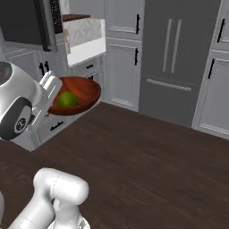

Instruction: Pick the lime from the sink and place it in the bowl. Then pick the bowl and place it in the microwave. Then close the microwave door and press the start button.

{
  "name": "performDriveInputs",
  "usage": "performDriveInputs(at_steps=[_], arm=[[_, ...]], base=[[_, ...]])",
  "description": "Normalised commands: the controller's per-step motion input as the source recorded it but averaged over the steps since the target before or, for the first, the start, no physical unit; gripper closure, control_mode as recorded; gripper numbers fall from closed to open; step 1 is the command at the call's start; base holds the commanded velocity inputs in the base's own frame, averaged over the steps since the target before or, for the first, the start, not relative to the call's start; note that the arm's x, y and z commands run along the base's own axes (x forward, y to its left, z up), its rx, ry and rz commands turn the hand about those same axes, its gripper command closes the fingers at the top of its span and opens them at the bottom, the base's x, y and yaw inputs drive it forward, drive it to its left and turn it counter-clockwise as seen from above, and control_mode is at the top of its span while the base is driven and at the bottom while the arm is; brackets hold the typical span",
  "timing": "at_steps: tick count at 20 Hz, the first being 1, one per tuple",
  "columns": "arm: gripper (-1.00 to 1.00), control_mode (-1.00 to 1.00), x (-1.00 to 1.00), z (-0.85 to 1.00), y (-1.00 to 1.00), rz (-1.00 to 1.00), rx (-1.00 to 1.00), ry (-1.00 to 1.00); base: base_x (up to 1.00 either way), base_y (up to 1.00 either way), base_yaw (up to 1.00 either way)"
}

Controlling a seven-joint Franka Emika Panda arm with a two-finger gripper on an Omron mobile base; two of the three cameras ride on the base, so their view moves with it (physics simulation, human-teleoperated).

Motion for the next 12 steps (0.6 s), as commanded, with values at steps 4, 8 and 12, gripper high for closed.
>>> performDriveInputs(at_steps=[4,8,12], arm=[[1.0,1.0,0.0,0.0,0.0,0.0,0.0,0.0],[1.0,1.0,0.0,0.0,0.0,0.0,0.0,0.0],[1.0,1.0,0.0,0.0,0.0,0.0,0.0,0.0]], base=[[1.0,-0.9,0.46],[1.0,-0.86,0.52],[1.0,-0.74,0.61]])
